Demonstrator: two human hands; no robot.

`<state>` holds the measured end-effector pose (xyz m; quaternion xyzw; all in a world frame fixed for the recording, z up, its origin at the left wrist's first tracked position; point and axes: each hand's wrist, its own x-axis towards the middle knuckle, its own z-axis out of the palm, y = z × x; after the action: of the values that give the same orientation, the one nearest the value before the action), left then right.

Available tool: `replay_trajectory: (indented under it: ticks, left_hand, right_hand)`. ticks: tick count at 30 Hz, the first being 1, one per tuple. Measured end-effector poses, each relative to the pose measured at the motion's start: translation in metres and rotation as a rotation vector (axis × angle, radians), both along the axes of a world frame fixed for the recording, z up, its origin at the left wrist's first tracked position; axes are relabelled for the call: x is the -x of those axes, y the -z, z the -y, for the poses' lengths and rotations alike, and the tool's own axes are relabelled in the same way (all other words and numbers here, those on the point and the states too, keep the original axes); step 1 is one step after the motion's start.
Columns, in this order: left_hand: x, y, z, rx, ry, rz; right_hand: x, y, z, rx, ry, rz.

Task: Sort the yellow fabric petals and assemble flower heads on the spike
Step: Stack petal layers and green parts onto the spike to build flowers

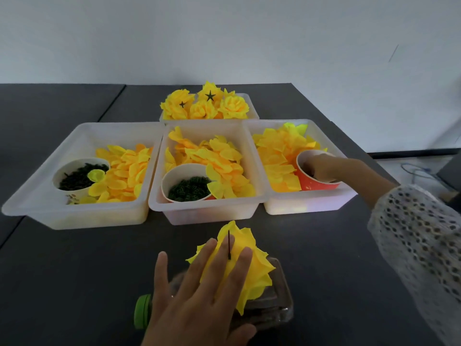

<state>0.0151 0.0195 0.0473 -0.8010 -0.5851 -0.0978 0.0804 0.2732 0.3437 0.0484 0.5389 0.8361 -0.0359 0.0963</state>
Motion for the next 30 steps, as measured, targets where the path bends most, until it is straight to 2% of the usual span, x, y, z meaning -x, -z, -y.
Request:
replay_trajectory:
  ticks: [4,8,12,15,18,22,24,27,30]
  left_hand:
    - [0.001,0.001,0.000,0.030,-0.011,-0.031]
    - [0.001,0.003,-0.001,-0.008,-0.024,-0.085]
    - [0.001,0.004,-0.002,-0.047,-0.024,-0.118]
    - [0.000,0.007,-0.002,-0.092,-0.034,-0.120]
    - [-0.002,0.011,-0.001,-0.125,-0.035,-0.107]
    - [-0.003,0.015,-0.001,-0.144,-0.022,-0.048]
    - [-0.004,0.013,-0.002,-0.121,-0.025,-0.022]
    - [-0.003,0.012,-0.002,-0.126,-0.030,-0.016]
    - [-0.003,0.011,0.000,-0.158,-0.032,-0.026]
  right_hand:
    - [-0.007,-0.001,-0.005,0.065,0.023,-0.119]
    - [-0.013,-0.002,-0.016,0.046,0.193,-0.101]
    - [-0.019,-0.006,-0.017,0.081,0.246,-0.141]
    - [-0.020,-0.015,-0.011,0.053,0.260,-0.287]
    - [-0.016,-0.034,-0.003,-0.088,0.261,-0.467]
    - [0.009,-0.079,0.025,-0.113,0.285,-0.982]
    - [0.029,-0.100,0.054,0.027,0.228,-1.175]
    - [0.062,-0.112,0.104,0.493,0.108,-1.456]
    - [0.089,-0.103,0.150,0.952,0.052,-1.477]
